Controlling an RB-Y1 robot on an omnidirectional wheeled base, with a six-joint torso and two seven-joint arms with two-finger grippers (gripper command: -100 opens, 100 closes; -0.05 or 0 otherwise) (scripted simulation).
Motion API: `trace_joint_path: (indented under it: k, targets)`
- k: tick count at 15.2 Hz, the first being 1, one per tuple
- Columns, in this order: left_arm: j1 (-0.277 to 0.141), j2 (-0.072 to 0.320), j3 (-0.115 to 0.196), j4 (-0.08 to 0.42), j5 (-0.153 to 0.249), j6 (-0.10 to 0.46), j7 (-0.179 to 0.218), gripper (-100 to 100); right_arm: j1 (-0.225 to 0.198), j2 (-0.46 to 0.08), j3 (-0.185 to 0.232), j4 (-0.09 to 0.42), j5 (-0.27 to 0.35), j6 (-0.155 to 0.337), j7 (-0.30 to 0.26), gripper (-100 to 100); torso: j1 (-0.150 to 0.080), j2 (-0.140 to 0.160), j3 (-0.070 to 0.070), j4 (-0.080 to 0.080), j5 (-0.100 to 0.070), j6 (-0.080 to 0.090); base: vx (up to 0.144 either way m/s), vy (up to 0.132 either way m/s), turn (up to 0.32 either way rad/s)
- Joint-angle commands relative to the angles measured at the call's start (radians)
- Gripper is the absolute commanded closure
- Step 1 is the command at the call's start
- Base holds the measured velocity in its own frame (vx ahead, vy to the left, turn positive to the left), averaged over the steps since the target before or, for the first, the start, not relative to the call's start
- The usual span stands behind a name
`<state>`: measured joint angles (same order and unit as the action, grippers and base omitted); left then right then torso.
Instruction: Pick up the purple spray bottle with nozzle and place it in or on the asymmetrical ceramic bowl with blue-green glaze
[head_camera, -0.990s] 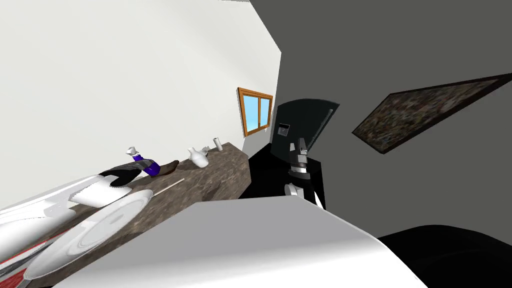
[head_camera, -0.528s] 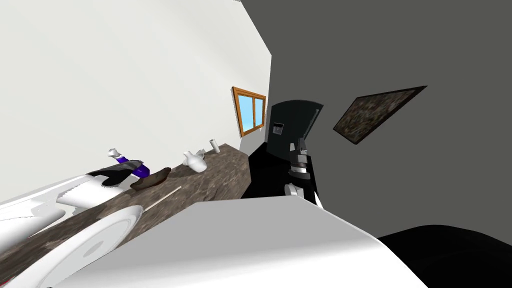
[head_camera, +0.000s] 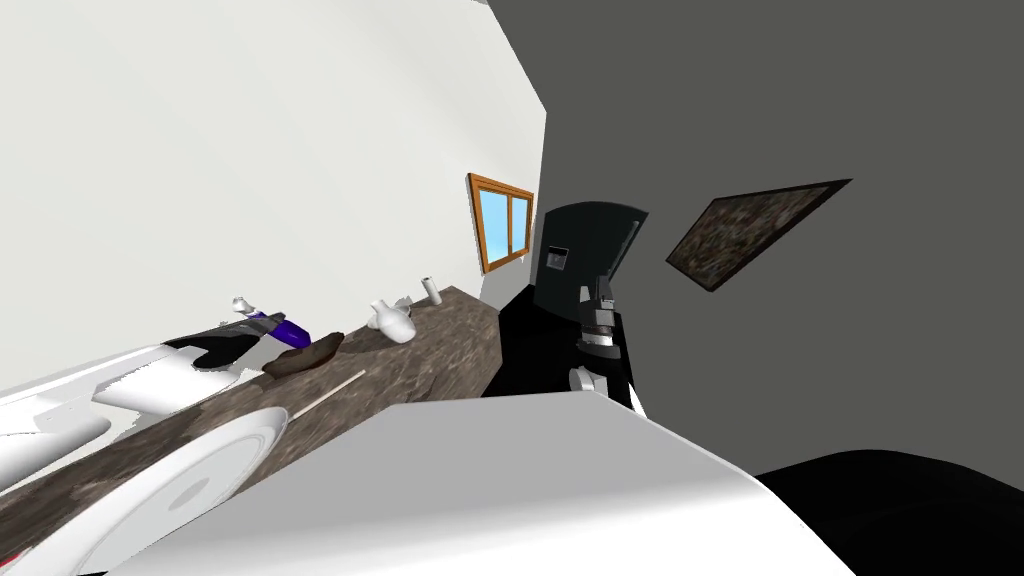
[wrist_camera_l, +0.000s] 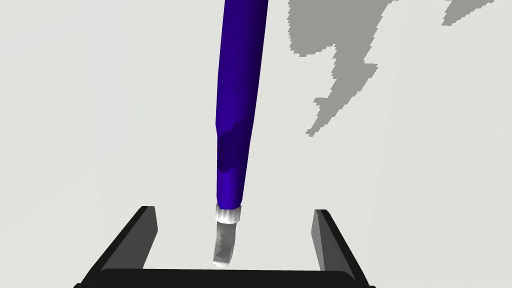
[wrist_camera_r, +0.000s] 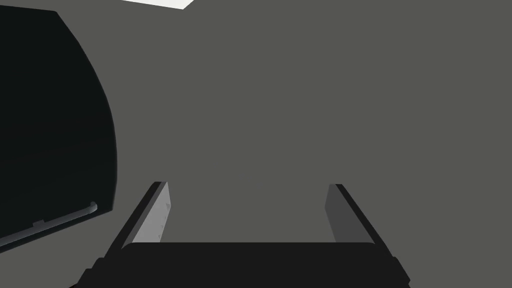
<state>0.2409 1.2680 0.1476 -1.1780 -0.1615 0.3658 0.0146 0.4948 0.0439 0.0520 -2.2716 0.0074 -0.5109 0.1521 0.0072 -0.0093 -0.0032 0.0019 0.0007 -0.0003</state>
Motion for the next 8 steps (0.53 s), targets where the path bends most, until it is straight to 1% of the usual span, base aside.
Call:
trace_joint_path:
  k: [1, 4, 5, 8]
  targets:
    - [0.012, 0.04, -0.006, -0.015, 0.037, 0.01, 0.006, -100, 0.0, 0.0, 0.0, 0.0, 0.0, 0.0, 0.0, 0, 0.0, 0.0, 0.0, 0.0, 0.0, 0.0, -0.008, -0.018, 0.032]
    - [0.038, 0.104, -0.012, -0.043, 0.096, 0.025, 0.017, -100, 0.0, 0.0, 0.0, 0.0, 0.0, 0.0, 0.0, 0, -0.001, 0.0, 0.0, 0.0, 0.0, 0.0, -0.009, -0.022, 0.04]
    - [0.038, 0.104, -0.012, -0.043, 0.096, 0.025, 0.017, -100, 0.0, 0.0, 0.0, 0.0, 0.0, 0.0, 0.0, 0, -0.001, 0.0, 0.0, 0.0, 0.0, 0.0, -0.008, -0.018, 0.019]
    - [0.064, 0.168, -0.018, -0.072, 0.155, 0.041, 0.027, -100, 0.0, 0.0, 0.0, 0.0, 0.0, 0.0, 0.0, 0, -0.001, 0.0, 0.0, 0.0, 0.0, 0.0, -0.008, -0.015, 0.032]
